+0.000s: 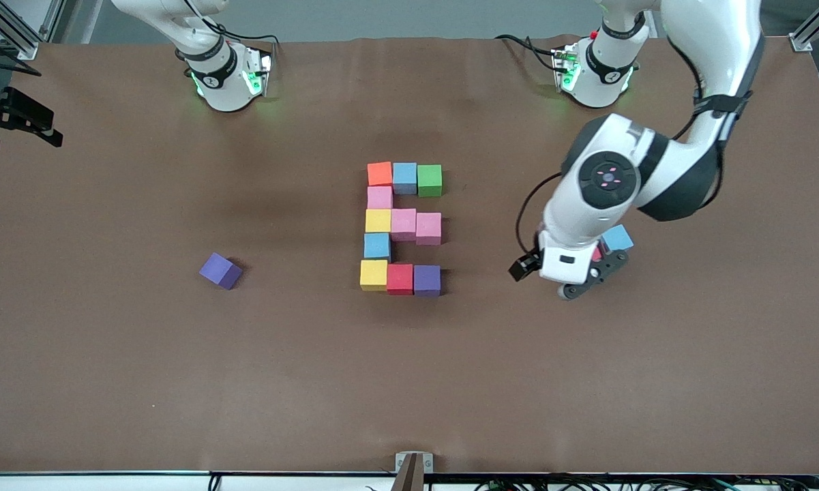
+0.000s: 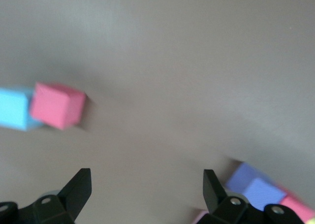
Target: Arrange 11 blocks into digit 3
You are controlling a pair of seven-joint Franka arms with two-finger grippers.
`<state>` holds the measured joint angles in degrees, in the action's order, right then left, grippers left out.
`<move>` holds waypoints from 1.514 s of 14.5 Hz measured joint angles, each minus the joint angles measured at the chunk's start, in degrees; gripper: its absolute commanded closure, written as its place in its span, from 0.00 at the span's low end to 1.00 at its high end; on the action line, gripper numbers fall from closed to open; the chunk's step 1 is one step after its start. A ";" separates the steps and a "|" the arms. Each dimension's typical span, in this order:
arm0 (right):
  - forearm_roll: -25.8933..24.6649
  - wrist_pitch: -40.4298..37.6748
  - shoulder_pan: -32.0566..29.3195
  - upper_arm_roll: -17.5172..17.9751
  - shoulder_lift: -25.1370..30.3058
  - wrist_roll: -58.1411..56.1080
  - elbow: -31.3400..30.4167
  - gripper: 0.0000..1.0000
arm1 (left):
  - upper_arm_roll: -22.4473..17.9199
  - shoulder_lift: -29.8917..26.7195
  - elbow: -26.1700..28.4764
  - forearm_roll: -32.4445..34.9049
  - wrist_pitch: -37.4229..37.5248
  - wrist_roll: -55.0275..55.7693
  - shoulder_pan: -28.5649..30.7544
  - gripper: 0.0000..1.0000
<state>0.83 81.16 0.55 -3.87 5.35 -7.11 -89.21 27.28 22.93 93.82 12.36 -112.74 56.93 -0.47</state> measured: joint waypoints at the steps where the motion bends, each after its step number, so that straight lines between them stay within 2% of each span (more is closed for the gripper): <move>1: 0.00 0.00 0.00 0.00 0.00 0.00 0.00 0.00 | 0.01 -1.30 0.90 -0.03 0.02 -6.15 1.42 0.00; 4: 0.00 0.00 0.00 0.01 0.00 -0.01 -0.01 0.00 | 0.01 -4.97 2.50 -0.07 1.80 -21.75 5.64 0.00; 7: 0.00 0.00 0.00 0.09 0.00 -0.02 -0.02 0.00 | 0.02 -8.79 2.67 -0.21 4.10 -29.03 10.54 0.00; 10: 0.00 -0.02 0.00 0.11 0.00 -0.02 -0.02 0.00 | 0.00 -13.50 2.64 -4.23 5.61 -36.88 15.55 0.00; 14: 0.00 -0.04 0.01 0.12 0.00 -0.02 -0.04 0.00 | -0.15 -19.52 2.33 -7.80 11.13 -48.52 22.09 0.00; 19: -0.02 -0.13 0.00 0.12 0.00 -0.02 -0.05 0.00 | -0.64 -21.95 -2.25 -9.88 20.12 -58.88 27.16 0.00; 22: -0.02 -0.44 0.00 0.12 0.00 -0.02 -0.13 0.00 | -3.68 -22.13 -5.59 -10.59 24.33 -61.81 26.86 0.00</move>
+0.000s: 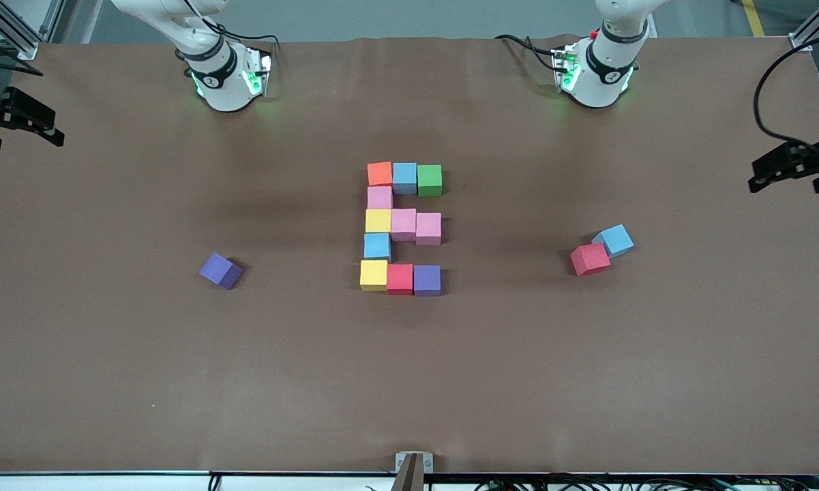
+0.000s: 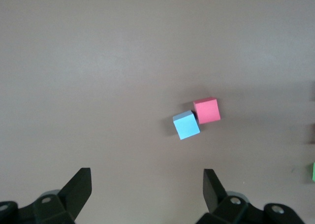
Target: Arrange 11 blocks into digit 3
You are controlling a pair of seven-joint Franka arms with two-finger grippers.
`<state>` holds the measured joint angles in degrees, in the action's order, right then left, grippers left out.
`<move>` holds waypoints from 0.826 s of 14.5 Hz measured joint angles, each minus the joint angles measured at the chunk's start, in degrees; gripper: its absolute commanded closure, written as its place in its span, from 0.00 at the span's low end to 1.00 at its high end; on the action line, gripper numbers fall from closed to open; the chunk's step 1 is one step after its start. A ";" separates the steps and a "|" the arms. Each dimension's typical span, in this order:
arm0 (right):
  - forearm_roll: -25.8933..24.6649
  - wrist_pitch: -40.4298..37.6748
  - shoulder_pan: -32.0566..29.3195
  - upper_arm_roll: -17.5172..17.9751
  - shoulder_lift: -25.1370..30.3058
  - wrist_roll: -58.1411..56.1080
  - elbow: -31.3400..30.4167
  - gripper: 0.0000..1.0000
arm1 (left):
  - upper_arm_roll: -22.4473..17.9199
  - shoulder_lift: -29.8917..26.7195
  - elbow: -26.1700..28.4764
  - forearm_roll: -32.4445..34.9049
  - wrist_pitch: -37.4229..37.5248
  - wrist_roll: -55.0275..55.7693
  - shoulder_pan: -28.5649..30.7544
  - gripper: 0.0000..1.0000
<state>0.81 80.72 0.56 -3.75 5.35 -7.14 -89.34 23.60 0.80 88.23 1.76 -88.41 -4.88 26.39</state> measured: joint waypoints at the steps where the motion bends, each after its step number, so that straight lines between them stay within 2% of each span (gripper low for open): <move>1: 0.00 -0.09 0.00 0.00 0.00 0.00 -0.04 0.00 | -2.39 -0.31 -0.62 -0.01 1.01 -0.13 -2.09 0.00; 4: 0.00 -0.28 0.00 0.00 0.00 0.00 -0.17 0.00 | -14.00 -1.88 -0.96 -0.07 3.00 -0.14 -13.83 0.00; 8: -0.01 -1.20 0.00 0.00 0.00 0.00 -0.22 0.00 | -26.00 -2.48 -0.96 -0.09 3.72 -0.10 -26.72 0.00; 9: -0.01 -1.58 0.00 0.00 0.00 0.00 -0.24 0.00 | -27.73 -2.49 -0.96 -0.09 3.74 -0.08 -28.46 0.00; 12: -0.01 -2.06 0.00 0.03 0.00 0.00 -0.25 0.00 | -28.58 -2.61 -1.01 -0.09 3.74 -0.08 -29.02 0.00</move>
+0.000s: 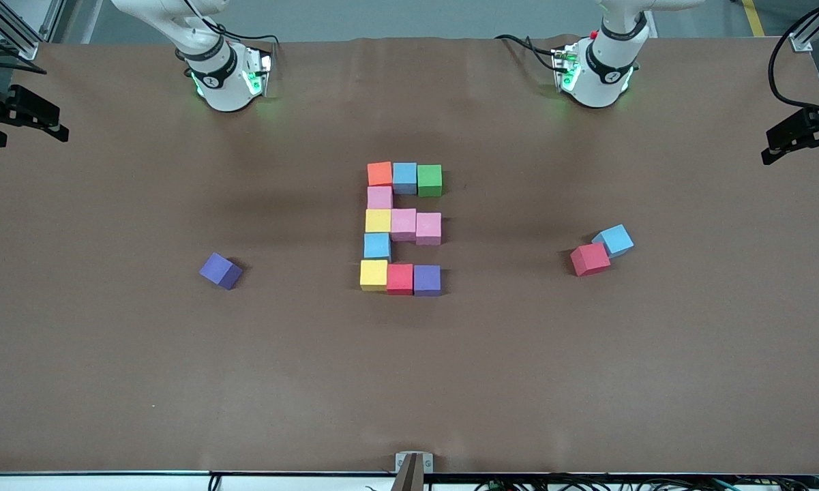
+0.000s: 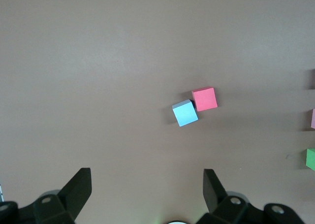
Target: Arrange 11 blocks into digit 3
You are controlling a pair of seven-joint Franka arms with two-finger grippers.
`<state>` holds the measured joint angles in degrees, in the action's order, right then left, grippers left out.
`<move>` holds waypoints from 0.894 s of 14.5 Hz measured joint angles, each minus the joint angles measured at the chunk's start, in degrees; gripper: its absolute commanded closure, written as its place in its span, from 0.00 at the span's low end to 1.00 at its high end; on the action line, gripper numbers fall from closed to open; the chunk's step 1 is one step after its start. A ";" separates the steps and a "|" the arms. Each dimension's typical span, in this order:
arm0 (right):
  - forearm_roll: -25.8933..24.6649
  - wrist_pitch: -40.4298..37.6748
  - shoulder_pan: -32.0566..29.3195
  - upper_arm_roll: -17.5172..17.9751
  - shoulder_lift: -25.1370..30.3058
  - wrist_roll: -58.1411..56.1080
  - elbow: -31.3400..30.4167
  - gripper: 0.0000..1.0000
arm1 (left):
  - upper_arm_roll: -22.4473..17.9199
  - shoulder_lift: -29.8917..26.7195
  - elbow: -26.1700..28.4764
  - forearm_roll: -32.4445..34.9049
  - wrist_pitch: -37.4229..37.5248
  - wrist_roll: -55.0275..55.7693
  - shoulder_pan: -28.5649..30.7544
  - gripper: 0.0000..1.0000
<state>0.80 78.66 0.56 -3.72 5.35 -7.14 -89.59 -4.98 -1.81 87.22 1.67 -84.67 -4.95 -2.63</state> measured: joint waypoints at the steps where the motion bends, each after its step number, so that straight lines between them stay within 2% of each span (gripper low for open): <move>1: 0.00 -0.05 0.00 0.06 0.00 0.00 0.00 0.00 | -0.05 -0.03 -0.05 0.00 0.00 0.00 0.00 0.00; 13: -0.95 -0.01 0.08 0.16 0.37 -0.05 0.14 0.00 | 0.46 -0.03 -0.06 -0.96 -0.83 0.22 -0.60 0.00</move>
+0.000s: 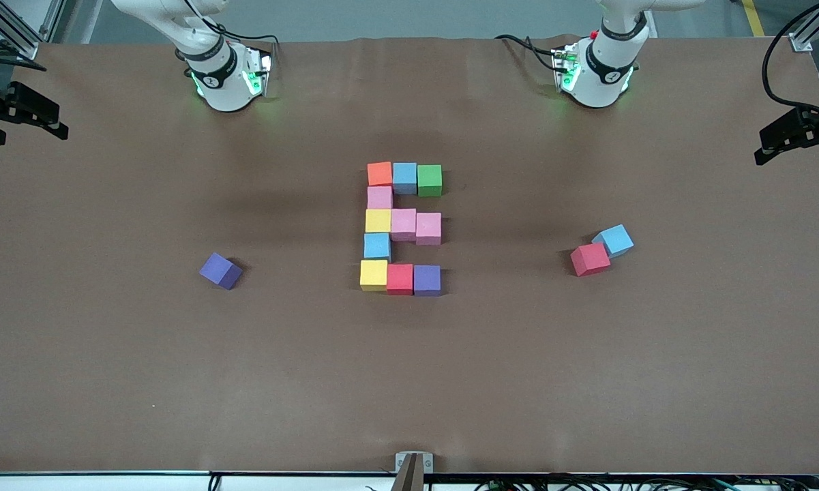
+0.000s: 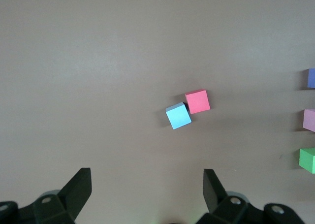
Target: Arrange 11 blocks into digit 3
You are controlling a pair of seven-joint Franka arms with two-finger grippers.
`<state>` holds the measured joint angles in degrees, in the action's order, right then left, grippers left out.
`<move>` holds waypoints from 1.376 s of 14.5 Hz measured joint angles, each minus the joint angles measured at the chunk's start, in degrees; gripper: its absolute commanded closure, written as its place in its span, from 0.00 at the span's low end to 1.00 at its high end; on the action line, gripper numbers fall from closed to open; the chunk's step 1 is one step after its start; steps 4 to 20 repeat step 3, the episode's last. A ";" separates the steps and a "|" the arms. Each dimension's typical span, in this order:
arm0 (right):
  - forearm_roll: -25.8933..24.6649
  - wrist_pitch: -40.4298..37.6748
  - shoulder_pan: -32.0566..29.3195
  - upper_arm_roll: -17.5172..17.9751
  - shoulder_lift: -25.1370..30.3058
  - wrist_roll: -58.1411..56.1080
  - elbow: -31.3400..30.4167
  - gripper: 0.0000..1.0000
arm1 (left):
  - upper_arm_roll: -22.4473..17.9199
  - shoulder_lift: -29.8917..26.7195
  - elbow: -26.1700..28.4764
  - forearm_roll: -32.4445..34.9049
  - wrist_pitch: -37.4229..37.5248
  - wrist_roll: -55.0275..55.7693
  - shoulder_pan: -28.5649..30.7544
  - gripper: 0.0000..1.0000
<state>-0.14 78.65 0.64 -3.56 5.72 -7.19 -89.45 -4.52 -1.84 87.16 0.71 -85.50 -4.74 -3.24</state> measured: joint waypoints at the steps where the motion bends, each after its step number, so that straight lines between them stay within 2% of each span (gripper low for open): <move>1: -0.50 0.05 0.00 0.00 0.02 -0.02 0.00 0.00 | 0.00 0.00 0.00 0.00 -0.38 0.02 0.00 0.00; 20: -1.06 0.16 0.00 -0.01 0.02 -0.04 0.03 0.00 | 0.00 0.00 0.00 -0.12 -1.22 0.07 0.04 0.00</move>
